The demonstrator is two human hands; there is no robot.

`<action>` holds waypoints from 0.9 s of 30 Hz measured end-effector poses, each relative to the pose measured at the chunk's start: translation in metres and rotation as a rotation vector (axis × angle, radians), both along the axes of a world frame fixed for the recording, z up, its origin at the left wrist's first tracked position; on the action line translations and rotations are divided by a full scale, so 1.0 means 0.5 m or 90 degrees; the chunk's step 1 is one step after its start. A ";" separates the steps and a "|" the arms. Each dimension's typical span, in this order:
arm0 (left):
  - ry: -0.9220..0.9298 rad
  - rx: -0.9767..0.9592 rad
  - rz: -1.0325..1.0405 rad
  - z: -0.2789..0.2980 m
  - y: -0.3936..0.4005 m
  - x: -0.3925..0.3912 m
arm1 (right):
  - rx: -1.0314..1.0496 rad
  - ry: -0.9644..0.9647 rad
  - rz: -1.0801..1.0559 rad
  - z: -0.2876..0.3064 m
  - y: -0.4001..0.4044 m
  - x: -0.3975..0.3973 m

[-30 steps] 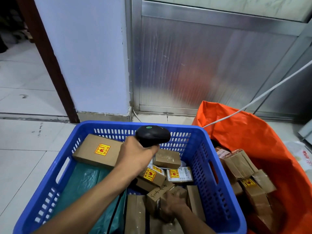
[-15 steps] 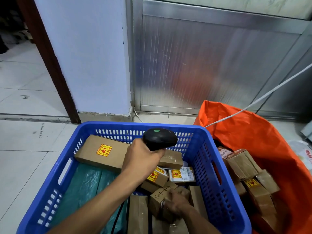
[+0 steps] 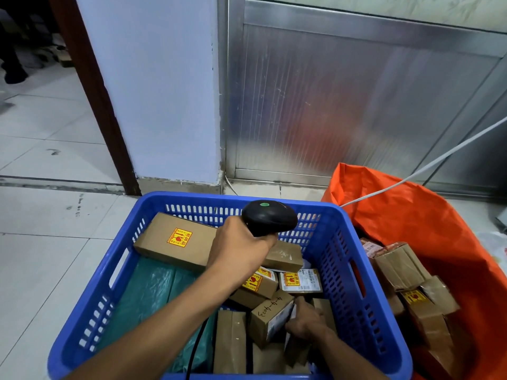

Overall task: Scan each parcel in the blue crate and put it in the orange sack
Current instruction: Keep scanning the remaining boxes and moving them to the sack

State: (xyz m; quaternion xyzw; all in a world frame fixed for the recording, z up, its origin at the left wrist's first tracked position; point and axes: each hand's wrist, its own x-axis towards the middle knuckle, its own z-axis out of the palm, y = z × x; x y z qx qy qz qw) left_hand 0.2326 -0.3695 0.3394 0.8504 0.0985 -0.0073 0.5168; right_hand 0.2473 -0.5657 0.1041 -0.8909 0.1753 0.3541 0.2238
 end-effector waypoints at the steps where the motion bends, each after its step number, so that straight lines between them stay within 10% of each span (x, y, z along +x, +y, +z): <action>1: -0.002 -0.002 -0.003 0.000 0.000 -0.001 | -0.001 0.005 -0.004 0.006 -0.010 0.005; 27: -0.033 0.059 -0.067 0.013 -0.013 -0.043 | 0.230 -0.160 -0.072 0.286 -0.108 0.005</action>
